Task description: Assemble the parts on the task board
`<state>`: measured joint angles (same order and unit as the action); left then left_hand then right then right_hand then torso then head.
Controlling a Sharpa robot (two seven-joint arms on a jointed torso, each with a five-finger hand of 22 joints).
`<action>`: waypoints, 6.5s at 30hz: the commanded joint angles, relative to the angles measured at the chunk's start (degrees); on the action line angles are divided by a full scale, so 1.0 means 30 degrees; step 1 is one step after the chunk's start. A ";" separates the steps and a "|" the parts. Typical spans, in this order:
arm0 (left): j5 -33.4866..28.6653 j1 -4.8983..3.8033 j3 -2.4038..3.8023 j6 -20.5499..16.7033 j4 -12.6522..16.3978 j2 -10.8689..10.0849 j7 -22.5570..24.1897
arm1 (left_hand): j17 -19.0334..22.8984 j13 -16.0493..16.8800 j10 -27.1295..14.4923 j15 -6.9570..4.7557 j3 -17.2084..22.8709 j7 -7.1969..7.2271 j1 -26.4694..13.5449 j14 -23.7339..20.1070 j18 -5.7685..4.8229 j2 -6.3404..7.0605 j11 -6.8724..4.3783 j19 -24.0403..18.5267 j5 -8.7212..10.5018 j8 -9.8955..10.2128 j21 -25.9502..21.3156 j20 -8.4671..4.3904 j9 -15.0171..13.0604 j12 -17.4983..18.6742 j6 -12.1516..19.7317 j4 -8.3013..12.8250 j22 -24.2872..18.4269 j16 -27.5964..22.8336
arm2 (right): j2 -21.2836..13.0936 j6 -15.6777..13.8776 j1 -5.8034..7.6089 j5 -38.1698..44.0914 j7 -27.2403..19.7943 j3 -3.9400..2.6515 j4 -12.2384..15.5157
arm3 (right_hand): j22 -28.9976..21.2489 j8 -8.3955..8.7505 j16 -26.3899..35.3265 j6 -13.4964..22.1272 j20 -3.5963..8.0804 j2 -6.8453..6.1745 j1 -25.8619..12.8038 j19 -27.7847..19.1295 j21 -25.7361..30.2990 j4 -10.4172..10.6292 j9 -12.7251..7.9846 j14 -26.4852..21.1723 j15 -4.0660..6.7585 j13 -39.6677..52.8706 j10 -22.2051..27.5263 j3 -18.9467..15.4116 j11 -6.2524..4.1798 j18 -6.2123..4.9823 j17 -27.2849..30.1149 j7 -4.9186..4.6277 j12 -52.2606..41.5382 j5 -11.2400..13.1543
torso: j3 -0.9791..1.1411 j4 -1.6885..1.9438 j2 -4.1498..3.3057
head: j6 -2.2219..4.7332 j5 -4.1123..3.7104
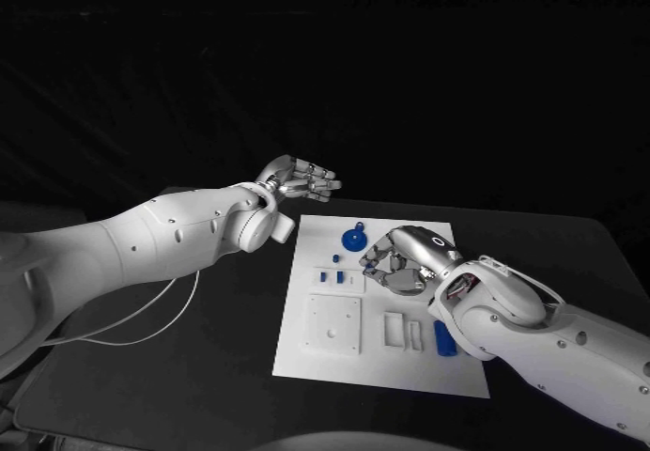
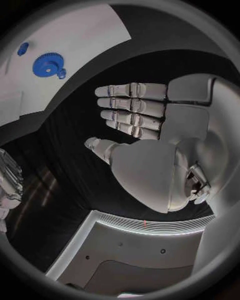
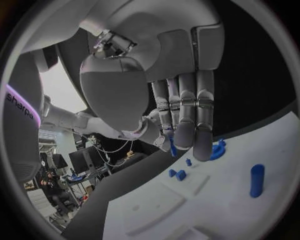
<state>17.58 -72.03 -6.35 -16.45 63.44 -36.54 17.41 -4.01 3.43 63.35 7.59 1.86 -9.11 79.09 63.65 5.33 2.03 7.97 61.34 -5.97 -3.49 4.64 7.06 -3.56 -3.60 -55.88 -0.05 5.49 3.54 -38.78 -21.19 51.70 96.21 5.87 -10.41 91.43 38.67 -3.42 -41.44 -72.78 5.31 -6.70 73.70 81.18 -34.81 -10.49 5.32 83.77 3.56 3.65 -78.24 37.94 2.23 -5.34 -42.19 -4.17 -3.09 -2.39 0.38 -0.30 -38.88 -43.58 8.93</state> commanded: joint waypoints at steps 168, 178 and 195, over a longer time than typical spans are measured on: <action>-0.0919 0.0320 -0.0144 0.0644 -0.1188 0.0805 -0.0084 | 0.0011 0.0004 -0.0259 0.0127 -0.0258 -0.0018 -0.0061 -0.0186 -0.0029 -0.0272 0.0082 0.0007 0.0142 -0.0102 0.0173 0.0067 0.0006 0.0069 0.0211 -0.0158 -0.0309 -0.0010 | 0.1863 0.0353 -0.1763 0.4061 0.2222 0.1630 -0.0949 | 0.2911 -0.0058 -0.0541 0.3280 -0.1001 -0.1630 -0.0826 0.0700 0.3026 0.1107 -0.0489 -0.0577 -0.0815 -0.0052 0.4650 -0.5640 0.0902 -0.1270 0.1041 -0.0148 -0.0141 -0.1335 | -0.0049 0.0080 0.0235 | -0.2139 0.2747; -0.0919 0.0325 -0.0151 0.0681 -0.1245 0.0788 -0.0087 | 0.0011 0.0004 -0.0259 0.0127 -0.0258 -0.0018 -0.0061 -0.0186 -0.0029 -0.0272 0.0082 0.0007 0.0142 -0.0102 0.0173 0.0067 0.0006 0.0069 0.0211 -0.0158 -0.0309 -0.0010 | 0.0809 -0.0188 -0.1540 0.3033 0.2130 0.1222 -0.0017 | 0.3073 -0.0056 -0.0730 0.3002 -0.0936 -0.1563 -0.0866 0.0869 0.2957 0.1283 -0.0488 -0.0482 -0.0712 -0.0056 0.4185 -0.5342 0.0765 -0.1233 0.1043 -0.0319 -0.0140 -0.1712 | -0.0038 0.0066 0.0255 | -0.2021 0.2394; -0.0919 0.0352 -0.0161 0.0773 -0.1139 0.0445 0.0143 | -0.0002 0.0006 -0.0221 0.0112 -0.0244 -0.0006 -0.0038 -0.0119 -0.0117 -0.0232 0.0070 -0.0147 0.0131 -0.0116 0.0103 0.0067 -0.0002 0.0066 0.0110 -0.0140 -0.0333 -0.0007 | -0.2848 0.2735 -0.0480 -0.0565 0.1977 -0.1470 0.1040 | 0.4343 -0.0066 -0.0788 0.3549 -0.0828 -0.1439 -0.0977 0.0924 0.2636 0.1227 -0.0517 -0.0373 -0.0674 -0.0053 0.3370 -0.5327 0.0711 -0.1134 0.0931 -0.0955 -0.0125 -0.1474 | -0.0018 0.0019 0.0255 | -0.0732 0.0794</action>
<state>15.17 -70.96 -6.87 -15.01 59.80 -35.23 16.92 -4.01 3.42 62.94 7.78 1.22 -9.10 78.78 63.45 5.32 1.73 8.38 61.13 -5.71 -3.49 4.86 7.27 -3.55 -3.60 -55.46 -0.38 4.59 3.54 -47.23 -16.87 50.24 96.67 11.79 -14.85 94.65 51.65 -3.47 -43.93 -62.45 3.26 -11.44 70.72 84.05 -27.27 -6.89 3.82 82.72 1.72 3.43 -68.48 22.59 4.41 -8.62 -39.47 -7.13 -3.66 -6.96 0.28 -0.18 -38.12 -45.99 11.75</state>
